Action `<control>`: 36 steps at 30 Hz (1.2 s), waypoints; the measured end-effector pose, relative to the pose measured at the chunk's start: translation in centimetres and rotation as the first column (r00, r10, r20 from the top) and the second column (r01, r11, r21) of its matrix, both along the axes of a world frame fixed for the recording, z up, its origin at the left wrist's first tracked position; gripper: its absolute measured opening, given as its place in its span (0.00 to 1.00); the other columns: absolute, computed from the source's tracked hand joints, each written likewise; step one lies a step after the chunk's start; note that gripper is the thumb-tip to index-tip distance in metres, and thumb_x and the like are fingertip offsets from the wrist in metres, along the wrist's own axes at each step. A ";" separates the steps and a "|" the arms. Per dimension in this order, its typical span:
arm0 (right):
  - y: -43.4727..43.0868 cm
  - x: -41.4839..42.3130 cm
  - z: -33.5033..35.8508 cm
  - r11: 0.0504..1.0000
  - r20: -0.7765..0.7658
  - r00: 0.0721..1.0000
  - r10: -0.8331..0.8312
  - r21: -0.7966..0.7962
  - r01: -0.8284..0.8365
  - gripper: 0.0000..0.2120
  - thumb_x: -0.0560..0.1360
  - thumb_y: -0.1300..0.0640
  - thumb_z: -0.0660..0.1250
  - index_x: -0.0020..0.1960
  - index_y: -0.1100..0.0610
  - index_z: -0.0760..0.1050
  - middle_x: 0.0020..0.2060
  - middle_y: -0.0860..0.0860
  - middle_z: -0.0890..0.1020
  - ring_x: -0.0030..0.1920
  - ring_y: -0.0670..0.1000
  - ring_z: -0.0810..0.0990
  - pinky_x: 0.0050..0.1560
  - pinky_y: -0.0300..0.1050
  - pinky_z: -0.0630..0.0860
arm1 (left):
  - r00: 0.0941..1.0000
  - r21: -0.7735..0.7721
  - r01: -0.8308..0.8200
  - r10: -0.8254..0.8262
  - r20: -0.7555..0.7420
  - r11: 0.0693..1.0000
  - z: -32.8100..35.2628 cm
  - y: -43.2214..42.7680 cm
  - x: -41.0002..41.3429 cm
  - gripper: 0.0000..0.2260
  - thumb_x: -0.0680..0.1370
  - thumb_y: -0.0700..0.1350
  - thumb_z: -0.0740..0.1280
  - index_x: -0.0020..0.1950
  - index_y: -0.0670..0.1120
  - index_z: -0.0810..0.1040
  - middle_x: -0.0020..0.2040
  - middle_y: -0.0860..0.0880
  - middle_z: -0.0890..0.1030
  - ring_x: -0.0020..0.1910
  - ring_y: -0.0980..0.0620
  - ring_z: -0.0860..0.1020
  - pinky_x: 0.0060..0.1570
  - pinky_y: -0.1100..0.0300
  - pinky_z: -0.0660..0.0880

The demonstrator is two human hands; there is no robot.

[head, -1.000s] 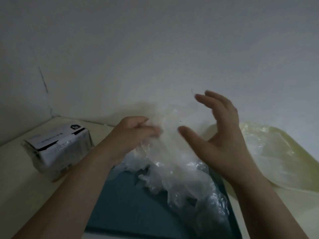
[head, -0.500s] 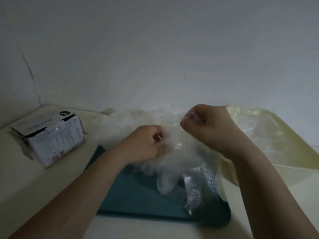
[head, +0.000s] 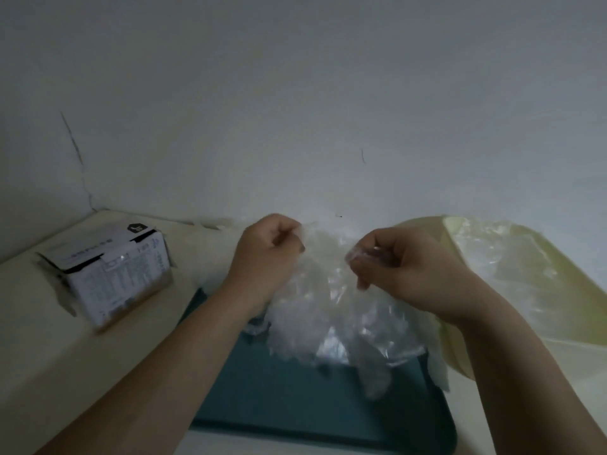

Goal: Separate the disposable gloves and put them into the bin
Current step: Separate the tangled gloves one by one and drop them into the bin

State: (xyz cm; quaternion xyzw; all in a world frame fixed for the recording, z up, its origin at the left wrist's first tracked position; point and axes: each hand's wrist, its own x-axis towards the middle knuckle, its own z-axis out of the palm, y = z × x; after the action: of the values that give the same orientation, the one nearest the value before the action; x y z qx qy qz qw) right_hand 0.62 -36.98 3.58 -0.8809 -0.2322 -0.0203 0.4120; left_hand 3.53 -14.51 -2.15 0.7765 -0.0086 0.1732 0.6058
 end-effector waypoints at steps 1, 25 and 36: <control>0.0 -0.1 0.1 1.000 -0.011 1.000 0.026 0.018 -0.026 0.06 0.80 0.54 0.70 0.47 0.53 0.84 0.37 0.47 0.87 0.36 0.42 0.84 0.42 0.32 0.75 | 1.000 -0.182 -0.027 0.029 0.007 0.983 0.6 0.0 -0.1 0.04 0.81 0.44 0.70 0.49 0.51 0.84 0.43 0.52 0.87 0.45 0.52 0.86 0.46 0.58 0.83; 2.6 1.1 -2.2 0.980 0.071 0.977 -0.199 0.022 0.198 0.05 0.77 0.56 0.74 0.44 0.50 0.88 0.38 0.41 0.87 0.42 0.40 0.85 0.47 0.39 0.79 | 0.974 0.356 0.068 -0.140 0.179 0.932 1.4 -0.2 -1.5 0.15 0.77 0.43 0.76 0.63 0.53 0.82 0.46 0.57 0.81 0.45 0.60 0.79 0.47 0.69 0.78; 3.4 -0.6 -1.2 0.992 0.072 0.992 0.106 0.057 -0.111 0.05 0.76 0.55 0.76 0.46 0.45 0.88 0.68 0.38 0.77 0.68 0.35 0.75 0.60 0.39 0.76 | 0.976 0.526 -0.013 -0.104 0.193 0.850 1.3 0.1 -1.1 0.07 0.79 0.43 0.74 0.55 0.51 0.83 0.46 0.54 0.85 0.44 0.53 0.83 0.48 0.49 0.83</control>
State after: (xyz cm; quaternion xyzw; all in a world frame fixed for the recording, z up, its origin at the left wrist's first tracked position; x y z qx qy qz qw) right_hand 0.04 -33.53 2.43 -0.8528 -0.2931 -0.0352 0.4308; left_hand 2.40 -14.43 -0.89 0.8885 -0.1391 0.2323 0.3705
